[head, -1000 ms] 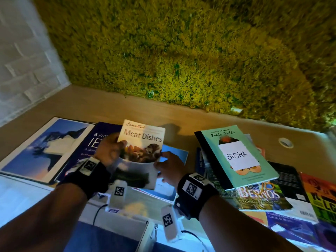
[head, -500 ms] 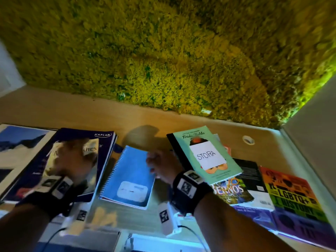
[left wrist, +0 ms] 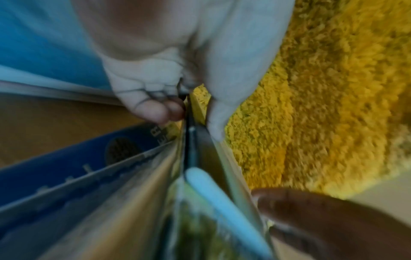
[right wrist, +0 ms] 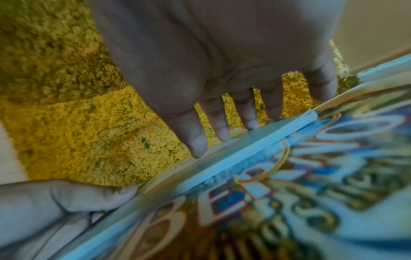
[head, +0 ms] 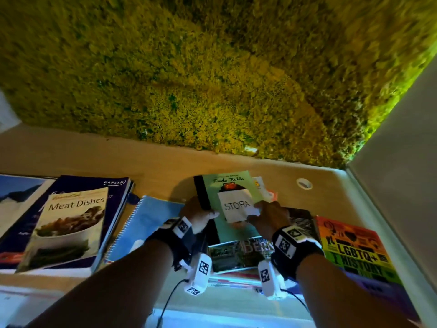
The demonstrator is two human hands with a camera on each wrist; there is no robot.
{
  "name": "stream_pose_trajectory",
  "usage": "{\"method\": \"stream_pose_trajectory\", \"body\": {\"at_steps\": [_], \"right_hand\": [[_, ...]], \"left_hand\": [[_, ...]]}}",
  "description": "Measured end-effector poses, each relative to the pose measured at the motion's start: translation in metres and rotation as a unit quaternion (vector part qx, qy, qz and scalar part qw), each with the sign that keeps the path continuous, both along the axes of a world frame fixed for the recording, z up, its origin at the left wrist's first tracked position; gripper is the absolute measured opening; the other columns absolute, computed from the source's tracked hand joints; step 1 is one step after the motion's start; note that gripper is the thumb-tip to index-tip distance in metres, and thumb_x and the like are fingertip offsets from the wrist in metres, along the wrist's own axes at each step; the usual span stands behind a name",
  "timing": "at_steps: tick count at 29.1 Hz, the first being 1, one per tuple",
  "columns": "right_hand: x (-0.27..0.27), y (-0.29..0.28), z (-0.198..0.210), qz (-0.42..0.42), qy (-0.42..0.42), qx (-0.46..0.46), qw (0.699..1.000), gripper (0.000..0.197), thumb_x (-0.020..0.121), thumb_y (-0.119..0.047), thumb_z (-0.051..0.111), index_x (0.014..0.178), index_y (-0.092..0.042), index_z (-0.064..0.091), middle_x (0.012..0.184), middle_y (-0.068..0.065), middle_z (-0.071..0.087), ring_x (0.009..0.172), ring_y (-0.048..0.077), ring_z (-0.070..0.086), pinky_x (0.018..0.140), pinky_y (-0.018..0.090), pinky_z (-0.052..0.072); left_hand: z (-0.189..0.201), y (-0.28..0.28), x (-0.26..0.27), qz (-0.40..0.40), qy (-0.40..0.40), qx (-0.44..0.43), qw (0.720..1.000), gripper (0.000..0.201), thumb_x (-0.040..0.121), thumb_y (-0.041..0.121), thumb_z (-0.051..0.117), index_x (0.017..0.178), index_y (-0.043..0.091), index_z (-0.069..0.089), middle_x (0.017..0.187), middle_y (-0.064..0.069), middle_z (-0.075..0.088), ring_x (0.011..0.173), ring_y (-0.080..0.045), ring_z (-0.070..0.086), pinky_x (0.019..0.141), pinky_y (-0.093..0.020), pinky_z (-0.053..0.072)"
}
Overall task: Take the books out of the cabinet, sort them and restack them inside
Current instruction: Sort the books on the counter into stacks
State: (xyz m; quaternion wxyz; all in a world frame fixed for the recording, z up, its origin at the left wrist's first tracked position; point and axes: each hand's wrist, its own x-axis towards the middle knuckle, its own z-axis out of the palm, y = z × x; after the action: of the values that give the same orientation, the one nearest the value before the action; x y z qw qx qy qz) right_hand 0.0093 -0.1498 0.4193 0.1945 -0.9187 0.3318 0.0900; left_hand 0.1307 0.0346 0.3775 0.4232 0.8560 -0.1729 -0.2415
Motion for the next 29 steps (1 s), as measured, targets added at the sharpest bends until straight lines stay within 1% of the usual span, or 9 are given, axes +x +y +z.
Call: {"method": "stream_pose_trajectory", "body": {"at_steps": [5, 9, 11, 13, 16, 20, 25, 27, 29], "right_hand": [[-0.01, 0.008, 0.003, 0.007, -0.024, 0.002, 1.0, 0.049, 0.089, -0.052, 0.061, 0.133, -0.033, 0.053, 0.139, 0.009, 0.038, 0.131, 0.038, 0.038, 0.107, 0.057, 0.039], [-0.02, -0.011, -0.005, -0.039, -0.041, 0.032, 0.998, 0.057, 0.086, -0.049, 0.062, 0.135, -0.023, 0.052, 0.138, 0.014, 0.041, 0.127, 0.041, 0.043, 0.105, 0.049, 0.044], [-0.023, -0.016, -0.008, -0.036, -0.028, 0.028, 0.999, 0.057, 0.082, -0.054, 0.057, 0.128, -0.02, 0.055, 0.135, 0.015, 0.045, 0.125, 0.041, 0.046, 0.104, 0.049, 0.043], [-0.023, -0.016, -0.011, -0.038, -0.025, 0.053, 0.998, 0.06, 0.079, -0.057, 0.052, 0.125, -0.019, 0.054, 0.131, 0.014, 0.048, 0.122, 0.041, 0.049, 0.103, 0.048, 0.046], [-0.02, -0.019, -0.012, -0.056, -0.074, 0.109, 0.99, 0.072, 0.072, -0.066, 0.045, 0.125, -0.018, 0.057, 0.123, 0.013, 0.058, 0.111, 0.038, 0.061, 0.096, 0.048, 0.054], [-0.03, -0.027, -0.003, -0.04, -0.131, 0.144, 0.98, 0.027, 0.097, -0.042, 0.055, 0.097, -0.017, 0.065, 0.095, 0.008, 0.066, 0.087, 0.026, 0.063, 0.079, 0.033, 0.049], [-0.044, -0.031, -0.025, -0.046, -0.185, 0.259, 0.947, 0.021, 0.09, -0.03, 0.065, 0.107, -0.018, 0.07, 0.09, 0.003, 0.073, 0.068, 0.016, 0.07, 0.059, 0.032, 0.056], [-0.049, -0.027, -0.03, -0.041, -0.182, 0.259, 0.948, 0.016, 0.091, -0.027, 0.065, 0.101, -0.016, 0.071, 0.079, 0.002, 0.072, 0.054, 0.008, 0.065, 0.049, 0.026, 0.051], [-0.051, -0.025, -0.035, -0.054, -0.178, 0.272, 0.944, 0.019, 0.089, -0.03, 0.067, 0.098, -0.014, 0.07, 0.073, 0.005, 0.068, 0.049, 0.012, 0.062, 0.044, 0.026, 0.048]], "left_hand": [[0.005, 0.025, 0.015, 0.085, -0.013, -0.087, 0.992, 0.022, 0.088, -0.003, 0.062, 0.084, 0.017, 0.053, 0.083, -0.01, 0.058, 0.077, -0.023, 0.054, 0.058, -0.029, 0.04], [-0.004, 0.057, 0.037, 0.097, 0.095, -0.19, 0.972, 0.033, 0.079, 0.001, 0.068, 0.112, 0.002, 0.065, 0.104, -0.019, 0.073, 0.09, -0.029, 0.071, 0.09, -0.047, 0.056], [-0.003, 0.057, 0.028, 0.075, 0.142, -0.223, 0.961, 0.035, 0.081, -0.004, 0.063, 0.116, -0.01, 0.063, 0.091, -0.016, 0.076, 0.074, -0.026, 0.075, 0.076, -0.042, 0.061], [-0.004, 0.045, 0.01, 0.029, 0.142, -0.21, 0.967, 0.035, 0.083, 0.005, 0.065, 0.115, -0.01, 0.066, 0.091, -0.009, 0.077, 0.076, -0.02, 0.076, 0.074, -0.037, 0.06], [0.003, 0.022, -0.021, -0.019, 0.085, -0.148, 0.985, 0.013, 0.091, 0.012, 0.064, 0.099, 0.019, 0.071, 0.088, -0.001, 0.075, 0.08, -0.014, 0.074, 0.075, -0.025, 0.056], [0.002, 0.015, -0.02, 0.004, -0.01, -0.078, 0.997, 0.033, 0.076, 0.026, 0.067, 0.098, 0.001, 0.072, 0.095, -0.021, 0.073, 0.092, -0.04, 0.067, 0.07, -0.039, 0.048], [-0.004, 0.031, -0.013, 0.061, 0.139, -0.181, 0.972, 0.016, 0.08, 0.017, 0.077, 0.093, 0.01, 0.07, 0.08, -0.004, 0.072, 0.074, -0.022, 0.07, 0.079, -0.041, 0.052], [-0.014, 0.044, -0.007, 0.052, 0.184, -0.186, 0.964, 0.034, 0.063, 0.03, 0.086, 0.09, 0.014, 0.074, 0.059, -0.014, 0.058, 0.051, -0.032, 0.057, 0.067, -0.053, 0.049], [-0.024, 0.057, -0.002, 0.013, 0.193, -0.225, 0.955, 0.044, 0.071, 0.029, 0.084, 0.109, 0.009, 0.073, 0.077, -0.03, 0.066, 0.064, -0.044, 0.064, 0.078, -0.063, 0.053]]}}
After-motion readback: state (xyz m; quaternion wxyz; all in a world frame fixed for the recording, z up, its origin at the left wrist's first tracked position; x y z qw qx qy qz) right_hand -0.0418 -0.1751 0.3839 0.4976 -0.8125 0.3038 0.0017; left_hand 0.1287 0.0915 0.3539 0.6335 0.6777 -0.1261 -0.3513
